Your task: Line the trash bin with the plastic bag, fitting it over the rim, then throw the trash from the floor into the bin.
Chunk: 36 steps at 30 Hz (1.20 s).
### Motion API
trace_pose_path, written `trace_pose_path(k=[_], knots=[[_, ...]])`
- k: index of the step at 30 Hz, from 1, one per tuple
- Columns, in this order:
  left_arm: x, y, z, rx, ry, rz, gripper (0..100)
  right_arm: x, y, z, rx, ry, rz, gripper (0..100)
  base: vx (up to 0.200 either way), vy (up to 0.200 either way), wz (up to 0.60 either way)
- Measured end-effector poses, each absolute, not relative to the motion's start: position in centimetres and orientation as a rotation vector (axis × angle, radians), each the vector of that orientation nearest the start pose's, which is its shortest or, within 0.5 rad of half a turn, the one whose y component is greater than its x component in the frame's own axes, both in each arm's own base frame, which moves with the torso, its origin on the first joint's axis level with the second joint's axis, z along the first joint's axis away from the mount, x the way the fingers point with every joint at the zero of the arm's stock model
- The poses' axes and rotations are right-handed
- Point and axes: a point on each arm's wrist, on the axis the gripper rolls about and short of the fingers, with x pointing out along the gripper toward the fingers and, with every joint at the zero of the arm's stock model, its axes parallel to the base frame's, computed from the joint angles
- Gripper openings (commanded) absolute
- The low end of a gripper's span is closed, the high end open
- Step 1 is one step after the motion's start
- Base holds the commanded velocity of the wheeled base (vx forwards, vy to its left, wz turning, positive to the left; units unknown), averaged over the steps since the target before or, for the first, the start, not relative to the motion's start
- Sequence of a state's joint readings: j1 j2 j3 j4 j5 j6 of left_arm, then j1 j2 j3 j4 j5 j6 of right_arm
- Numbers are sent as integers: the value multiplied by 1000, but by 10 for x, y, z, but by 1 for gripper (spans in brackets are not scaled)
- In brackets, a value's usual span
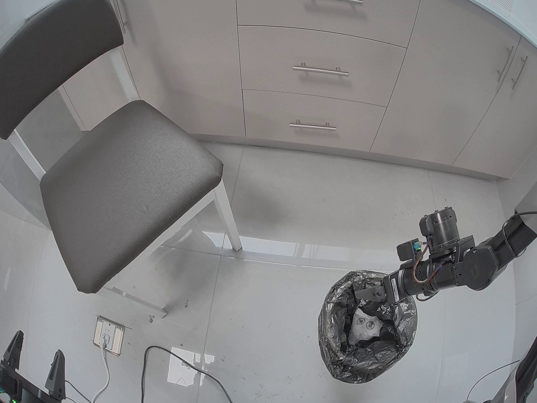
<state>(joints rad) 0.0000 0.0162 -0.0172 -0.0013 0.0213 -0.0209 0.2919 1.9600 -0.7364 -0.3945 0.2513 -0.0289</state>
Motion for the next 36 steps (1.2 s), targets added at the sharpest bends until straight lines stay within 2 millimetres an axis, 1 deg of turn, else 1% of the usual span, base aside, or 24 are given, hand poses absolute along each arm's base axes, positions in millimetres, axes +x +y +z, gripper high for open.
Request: trace_pose_path(k=[7,13,19,22,32,36], knots=[[-23,0,81,-21,-3,21,100,291,93,55,-38,859,519,100,0,0,0],[-23,0,81,-21,-3,21,100,289,92,56,-38,861,517,100,0,0,0],[-23,0,81,-21,-3,21,100,287,86,69,-29,827,502,100,0,0,0],[-23,0,81,-21,-3,21,100,282,80,75,-22,821,489,100,0,0,0],[-23,0,81,-21,-2,21,100,261,70,81,-15,813,470,100,0,0,0],[-23,0,81,-21,-3,21,100,254,65,90,3,788,446,100,0,0,0]])
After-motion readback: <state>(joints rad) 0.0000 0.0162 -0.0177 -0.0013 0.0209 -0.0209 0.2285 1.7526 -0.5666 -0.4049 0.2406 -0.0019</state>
